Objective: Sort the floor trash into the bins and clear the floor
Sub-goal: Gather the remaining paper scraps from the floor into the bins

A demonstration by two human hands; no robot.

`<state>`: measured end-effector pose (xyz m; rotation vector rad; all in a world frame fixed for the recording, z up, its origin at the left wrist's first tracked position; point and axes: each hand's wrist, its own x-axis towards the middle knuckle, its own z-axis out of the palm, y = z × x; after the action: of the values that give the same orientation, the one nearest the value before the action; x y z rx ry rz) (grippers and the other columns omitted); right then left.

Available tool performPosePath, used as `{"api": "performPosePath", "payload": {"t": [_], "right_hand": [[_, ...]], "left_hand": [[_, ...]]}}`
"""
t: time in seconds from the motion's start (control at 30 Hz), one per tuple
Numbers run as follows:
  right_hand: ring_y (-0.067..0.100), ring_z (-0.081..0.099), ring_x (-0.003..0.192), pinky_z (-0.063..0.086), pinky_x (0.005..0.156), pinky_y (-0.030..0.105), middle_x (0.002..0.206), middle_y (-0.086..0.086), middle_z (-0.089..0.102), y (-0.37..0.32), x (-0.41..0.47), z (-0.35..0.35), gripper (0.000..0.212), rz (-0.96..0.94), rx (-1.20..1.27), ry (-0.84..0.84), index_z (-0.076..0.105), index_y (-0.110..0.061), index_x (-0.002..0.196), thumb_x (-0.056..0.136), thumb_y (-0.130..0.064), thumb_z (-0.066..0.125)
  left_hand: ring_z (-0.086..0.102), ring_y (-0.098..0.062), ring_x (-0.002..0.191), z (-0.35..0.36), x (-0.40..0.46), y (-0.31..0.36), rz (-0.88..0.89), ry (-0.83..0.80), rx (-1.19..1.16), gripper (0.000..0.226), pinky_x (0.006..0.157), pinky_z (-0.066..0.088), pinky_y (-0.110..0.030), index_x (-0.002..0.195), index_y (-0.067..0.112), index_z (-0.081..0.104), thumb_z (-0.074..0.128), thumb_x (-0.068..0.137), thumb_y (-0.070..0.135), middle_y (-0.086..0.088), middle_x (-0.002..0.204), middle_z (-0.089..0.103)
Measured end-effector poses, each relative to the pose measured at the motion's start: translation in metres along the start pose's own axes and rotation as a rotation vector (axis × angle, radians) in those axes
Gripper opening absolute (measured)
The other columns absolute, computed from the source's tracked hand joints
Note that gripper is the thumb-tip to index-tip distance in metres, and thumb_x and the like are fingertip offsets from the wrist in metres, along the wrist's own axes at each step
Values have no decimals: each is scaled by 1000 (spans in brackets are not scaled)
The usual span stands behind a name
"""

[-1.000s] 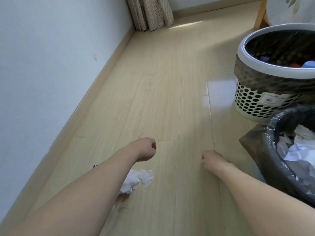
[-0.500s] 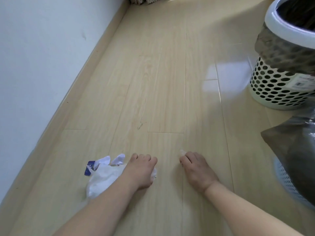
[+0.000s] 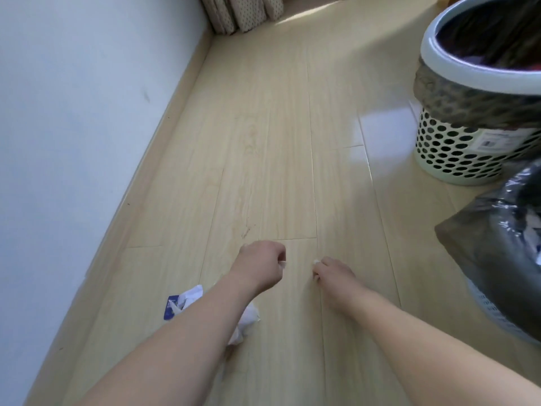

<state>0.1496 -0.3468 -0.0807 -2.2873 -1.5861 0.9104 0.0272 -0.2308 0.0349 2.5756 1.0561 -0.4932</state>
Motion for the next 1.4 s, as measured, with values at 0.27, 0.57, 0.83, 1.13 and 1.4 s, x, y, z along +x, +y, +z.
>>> {"api": "performPosePath", "payload": {"t": [0.27,0.57,0.83,1.13,1.4], "right_hand": [[29,62,103,48,84,31,117,16,64,0,-58,-177,30,161,-16,14,62,-3,118,95,-10,43],[28,63,102,52,86,32,106,10,68,92,-231,-305,23,452,242,575,67,-4,105,94,-10,47],[29,62,93,55,81,34,100,12,61,135,-304,-282,31,633,256,194,61,-6,121,94,-12,47],[32,57,112,47,98,42,119,12,59,44,-215,-300,37,574,-115,113,55,-6,127,93,-20,48],[30,58,96,47,79,31,102,8,60,-138,-83,-231,9,294,-398,162,53,-12,85,85,-10,44]], "left_hand": [[60,-17,72,-90,-16,89,-18,193,-493,12,64,46,-27,82,15,66,55,86,10,-1,85,68],[54,-20,63,-121,-23,292,234,188,-772,16,54,44,-26,72,10,62,59,82,-2,-8,72,60],[67,-25,81,-67,-38,374,299,-64,-568,23,75,61,-37,93,15,65,54,80,-2,-13,93,68],[58,-21,85,-145,-38,196,88,205,-620,22,79,50,-31,85,17,65,49,87,3,-1,85,61],[49,-25,75,-143,-76,-101,-252,149,-566,20,66,37,-30,94,6,66,48,86,5,-16,89,60]]}}
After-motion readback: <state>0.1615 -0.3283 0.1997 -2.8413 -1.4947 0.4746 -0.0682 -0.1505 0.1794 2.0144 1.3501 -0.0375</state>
